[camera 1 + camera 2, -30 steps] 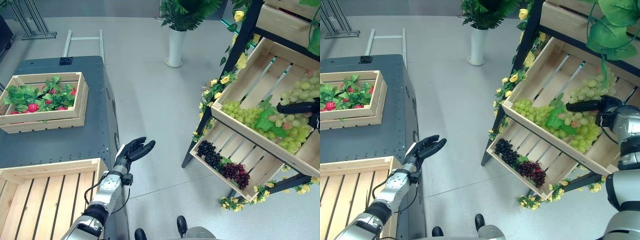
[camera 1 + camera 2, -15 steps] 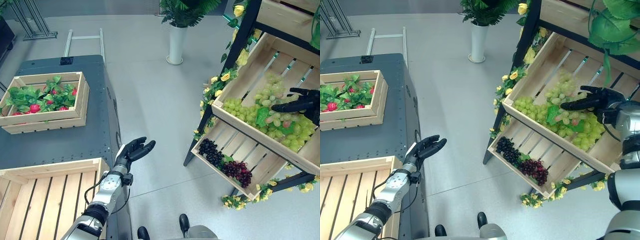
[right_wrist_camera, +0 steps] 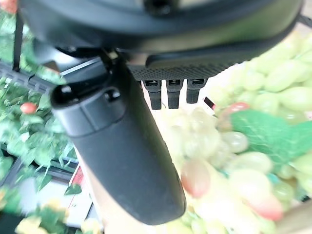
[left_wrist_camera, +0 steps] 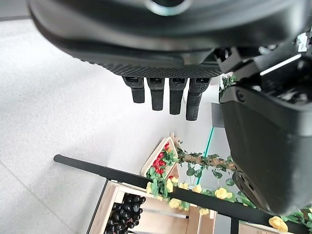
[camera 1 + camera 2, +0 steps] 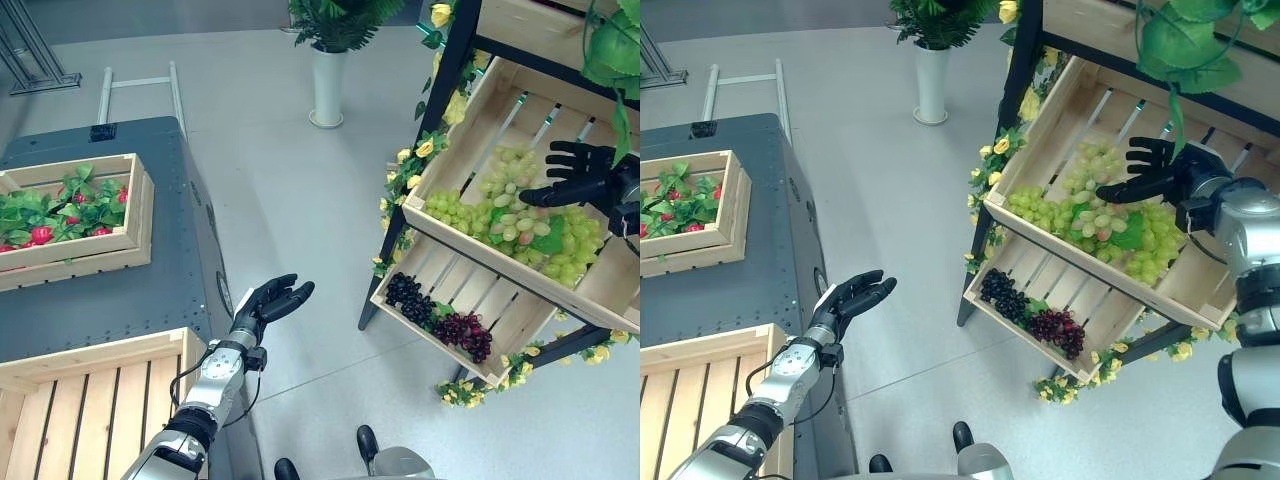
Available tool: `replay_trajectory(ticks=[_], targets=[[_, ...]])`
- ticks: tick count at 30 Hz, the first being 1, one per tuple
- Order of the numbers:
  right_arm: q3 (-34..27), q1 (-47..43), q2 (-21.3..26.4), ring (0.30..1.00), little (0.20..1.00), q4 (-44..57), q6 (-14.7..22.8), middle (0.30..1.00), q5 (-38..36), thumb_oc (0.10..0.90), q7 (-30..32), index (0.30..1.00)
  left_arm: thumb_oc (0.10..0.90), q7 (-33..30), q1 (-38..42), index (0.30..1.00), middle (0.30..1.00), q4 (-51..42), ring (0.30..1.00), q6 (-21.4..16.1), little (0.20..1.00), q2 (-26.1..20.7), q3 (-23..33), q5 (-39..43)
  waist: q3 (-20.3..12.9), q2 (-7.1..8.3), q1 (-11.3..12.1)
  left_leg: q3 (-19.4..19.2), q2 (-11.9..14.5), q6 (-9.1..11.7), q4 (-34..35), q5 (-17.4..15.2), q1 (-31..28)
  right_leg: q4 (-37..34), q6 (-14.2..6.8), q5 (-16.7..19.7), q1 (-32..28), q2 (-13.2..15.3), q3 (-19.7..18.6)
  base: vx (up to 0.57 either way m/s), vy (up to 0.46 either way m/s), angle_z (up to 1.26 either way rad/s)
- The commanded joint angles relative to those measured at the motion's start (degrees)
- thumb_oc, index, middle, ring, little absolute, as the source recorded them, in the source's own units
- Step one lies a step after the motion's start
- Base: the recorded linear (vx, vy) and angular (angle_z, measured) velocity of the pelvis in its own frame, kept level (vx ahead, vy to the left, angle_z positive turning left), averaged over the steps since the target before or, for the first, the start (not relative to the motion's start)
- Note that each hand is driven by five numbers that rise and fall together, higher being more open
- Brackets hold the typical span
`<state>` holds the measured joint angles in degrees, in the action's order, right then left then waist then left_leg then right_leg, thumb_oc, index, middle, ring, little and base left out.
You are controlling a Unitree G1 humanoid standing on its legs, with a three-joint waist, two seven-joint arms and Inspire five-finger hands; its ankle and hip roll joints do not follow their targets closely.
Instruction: Pick up the fruits from the basket on one side to the basket on the other side
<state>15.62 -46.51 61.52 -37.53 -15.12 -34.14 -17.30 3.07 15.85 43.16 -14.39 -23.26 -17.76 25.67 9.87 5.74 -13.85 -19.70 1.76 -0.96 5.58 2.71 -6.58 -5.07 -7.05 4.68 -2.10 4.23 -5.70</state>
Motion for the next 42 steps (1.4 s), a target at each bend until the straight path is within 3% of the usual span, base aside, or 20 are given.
replay_trajectory(ticks=[1,7,13,19,25,33,42], targets=[[-6.76,2.19,6.28,0.900,0.900,3.56,10.77,0.900,2.43,0.800,4.91,0.900,0.800,0.55,6.23,0.900,0.900,-2.96,0.900,-4.34,0.900,-1.49,-1.50,2.50,-5.21,-1.52,-0.09,0.93,-1.30,-0.19,-2.18,-10.18,-3.27,2.10,-0.18,-2.15,0.60,-3.07,-0.75,0.07,0.058,-0.08],[-16.43,15.90,4.20,0.900,0.900,16.48,16.46,0.900,8.49,0.800,9.72,0.900,0.800,-0.75,5.74,0.900,0.900,-3.03,0.900,-4.74,0.900,-1.29,-0.19,3.07,-4.93,-2.55,-3.06,-0.52,-1.31,-0.71,-2.52,-10.71,-3.39,2.66,-0.41,-2.31,1.35,-3.55,-2.80,0.01,0.020,-0.12],[-26.72,33.51,-4.69,0.900,0.900,33.91,23.35,0.900,18.16,0.800,13.82,0.900,0.800,-0.97,3.47,0.900,0.900,-2.15,0.900,-4.95,0.900,-0.59,2.82,3.60,-4.61,-3.70,-5.83,-2.10,-1.28,-1.32,-3.02,-11.46,-3.47,3.20,-0.62,-2.46,2.14,-3.90,-4.65,0.01,0.013,-0.16],[-32.96,42.93,-6.69,0.900,0.900,42.73,27.91,0.900,26.47,0.800,16.43,0.900,0.800,0.03,0.63,0.900,0.900,-0.49,0.900,-5.29,0.900,1.34,3.98,3.67,-4.72,-4.33,-7.10,-2.96,-1.27,-1.75,-3.22,-11.95,-3.56,3.76,-0.88,-2.71,2.75,-4.19,-5.37,0.01,-0.004,-0.10],[-37.14,50.03,-10.51,0.900,0.900,50.86,33.26,0.900,28.58,0.800,17.60,0.900,0.800,-0.55,-2.75,0.900,0.900,1.05,0.900,-6.31,0.900,4.62,4.87,4.50,-5.17,-5.03,-7.97,-3.71,-1.33,-1.89,-2.91,-12.12,-3.80,3.79,-1.20,-2.78,2.95,-4.47,-6.04,0.03,-0.014,-0.06],[-34.14,53.98,-17.27,0.900,0.900,58.34,37.24,0.900,27.64,0.800,16.14,0.900,0.800,-3.56,-5.17,0.900,0.900,1.65,0.900,-7.70,0.900,6.05,5.43,2.07,-5.23,-5.45,-7.54,-3.60,-1.31,-1.86,-2.79,-11.86,-3.51,4.26,-1.27,-2.89,3.49,-4.56,-5.38,0.00,-0.036,-0.02],[-21.36,55.19,-23.87,0.900,0.900,57.77,33.64,0.900,24.38,0.800,8.97,0.900,0.800,-5.84,-7.21,0.900,0.900,5.69,0.900,-6.66,0.900,7.42,3.83,-1.24,-5.33,-5.42,-6.37,-3.27,-1.18,-1.27,-2.27,-10.71,-3.28,4.34,-1.15,-3.07,3.44,-4.24,-3.75,-0.01,-0.056,0.03]])
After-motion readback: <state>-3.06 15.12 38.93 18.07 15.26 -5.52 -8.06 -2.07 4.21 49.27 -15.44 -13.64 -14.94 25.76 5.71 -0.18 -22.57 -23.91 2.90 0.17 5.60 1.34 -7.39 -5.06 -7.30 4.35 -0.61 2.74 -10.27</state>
